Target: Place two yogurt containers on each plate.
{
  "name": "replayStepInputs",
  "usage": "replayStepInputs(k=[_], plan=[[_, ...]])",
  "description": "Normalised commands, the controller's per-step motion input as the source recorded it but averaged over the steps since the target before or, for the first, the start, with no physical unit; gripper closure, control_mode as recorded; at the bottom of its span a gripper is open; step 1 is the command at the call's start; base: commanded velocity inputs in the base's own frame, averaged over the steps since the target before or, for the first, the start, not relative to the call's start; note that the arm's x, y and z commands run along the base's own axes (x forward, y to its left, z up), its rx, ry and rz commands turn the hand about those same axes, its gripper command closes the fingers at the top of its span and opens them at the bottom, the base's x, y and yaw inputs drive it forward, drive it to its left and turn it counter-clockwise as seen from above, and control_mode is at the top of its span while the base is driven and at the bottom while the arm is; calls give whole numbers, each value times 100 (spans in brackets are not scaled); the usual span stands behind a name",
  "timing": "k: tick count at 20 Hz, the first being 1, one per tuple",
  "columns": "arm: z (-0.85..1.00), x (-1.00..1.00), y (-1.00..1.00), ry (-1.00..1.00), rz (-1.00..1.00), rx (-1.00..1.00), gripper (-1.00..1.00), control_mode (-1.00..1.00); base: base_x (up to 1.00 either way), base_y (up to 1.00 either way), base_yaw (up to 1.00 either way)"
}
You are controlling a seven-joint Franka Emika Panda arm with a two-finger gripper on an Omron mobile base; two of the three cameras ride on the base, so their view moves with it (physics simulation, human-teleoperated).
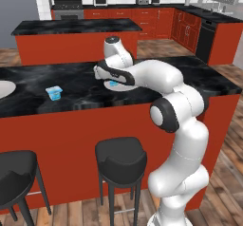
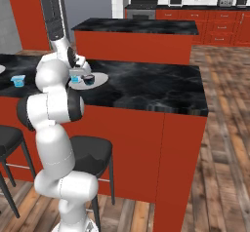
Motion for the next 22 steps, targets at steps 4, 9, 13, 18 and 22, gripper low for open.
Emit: replayStepInputs(k=[4,9,13,18,22], plan=[[-14,0,0,0,0,0,100,-100,0,0,0],[0,0,-1,0,0,0,-100,-100,0,0,0],[0,0,-4,-1,0,0,-100,-100,0,0,0],[9,0,-11,0,0,1,-100,-100,0,0,0],[13,-10,-1,0,0,0,-100,-100,0,0,0]])
